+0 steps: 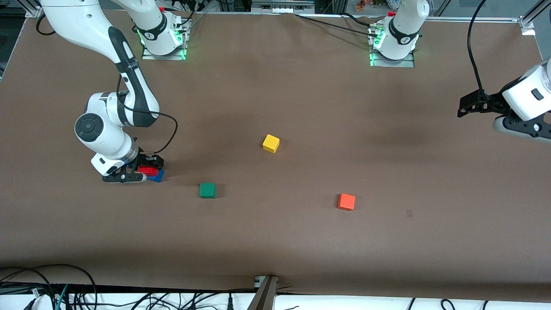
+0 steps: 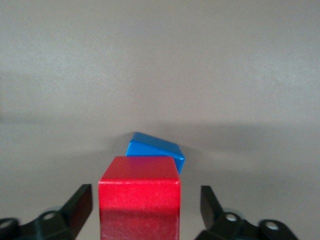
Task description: Pass red block to right arm, stack on blue
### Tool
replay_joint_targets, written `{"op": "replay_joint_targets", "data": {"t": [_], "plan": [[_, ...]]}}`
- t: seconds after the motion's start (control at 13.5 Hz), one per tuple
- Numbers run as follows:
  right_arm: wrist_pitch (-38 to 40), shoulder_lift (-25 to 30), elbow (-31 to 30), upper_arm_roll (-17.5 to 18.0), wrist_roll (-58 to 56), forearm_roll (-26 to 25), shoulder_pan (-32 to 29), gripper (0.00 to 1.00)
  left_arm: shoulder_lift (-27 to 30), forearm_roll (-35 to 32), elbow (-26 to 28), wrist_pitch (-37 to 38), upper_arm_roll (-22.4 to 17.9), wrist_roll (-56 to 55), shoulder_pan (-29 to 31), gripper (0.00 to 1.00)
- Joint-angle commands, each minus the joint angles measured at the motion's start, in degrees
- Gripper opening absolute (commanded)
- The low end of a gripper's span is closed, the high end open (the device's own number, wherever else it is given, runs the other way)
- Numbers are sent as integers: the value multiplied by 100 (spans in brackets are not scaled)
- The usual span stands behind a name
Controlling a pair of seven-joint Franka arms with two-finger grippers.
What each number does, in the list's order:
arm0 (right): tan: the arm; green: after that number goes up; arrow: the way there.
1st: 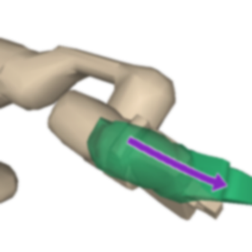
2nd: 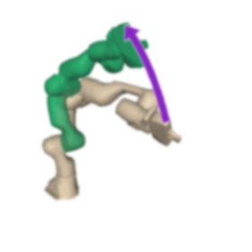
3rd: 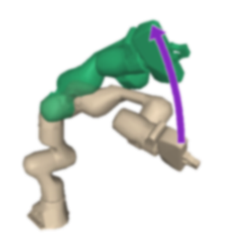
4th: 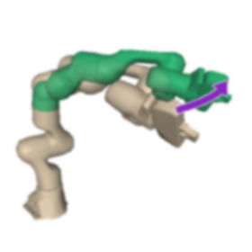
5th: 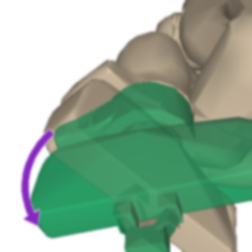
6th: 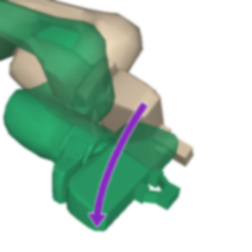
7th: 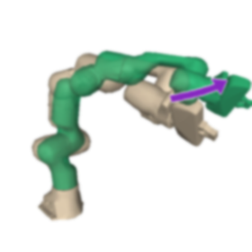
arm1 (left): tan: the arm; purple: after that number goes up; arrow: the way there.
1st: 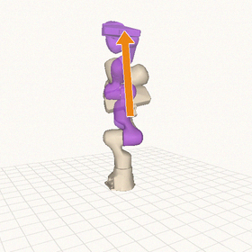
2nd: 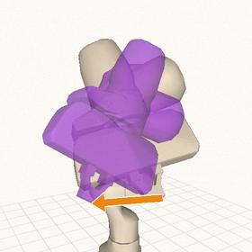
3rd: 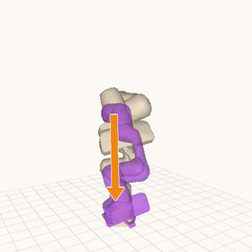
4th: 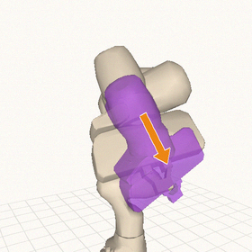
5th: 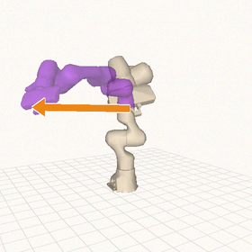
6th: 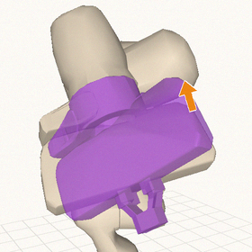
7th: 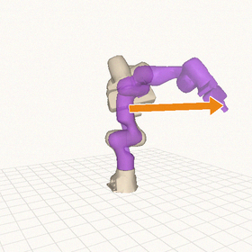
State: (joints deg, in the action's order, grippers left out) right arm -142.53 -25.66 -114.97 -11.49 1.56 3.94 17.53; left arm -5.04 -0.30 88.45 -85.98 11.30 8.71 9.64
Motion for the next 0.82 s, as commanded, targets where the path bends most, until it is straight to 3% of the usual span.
{"op": "replay_joint_targets", "data": {"t": [0.0,0.15,0.52,0.74], "plan": [[416,289,105,-2,10,-60,-13,100,714,48,909,-357,-425,-989,-635,100],[1205,509,473,-11,20,-16,-13,100,768,-31,990,-410,-506,-1380,-867,100],[3815,685,2108,-159,2,-16,-13,100,619,-31,762,-402,-453,-1372,-876,100],[4346,1211,2295,-178,72,-16,-13,100,566,-5,683,-428,-453,-1372,-859,100]]}}
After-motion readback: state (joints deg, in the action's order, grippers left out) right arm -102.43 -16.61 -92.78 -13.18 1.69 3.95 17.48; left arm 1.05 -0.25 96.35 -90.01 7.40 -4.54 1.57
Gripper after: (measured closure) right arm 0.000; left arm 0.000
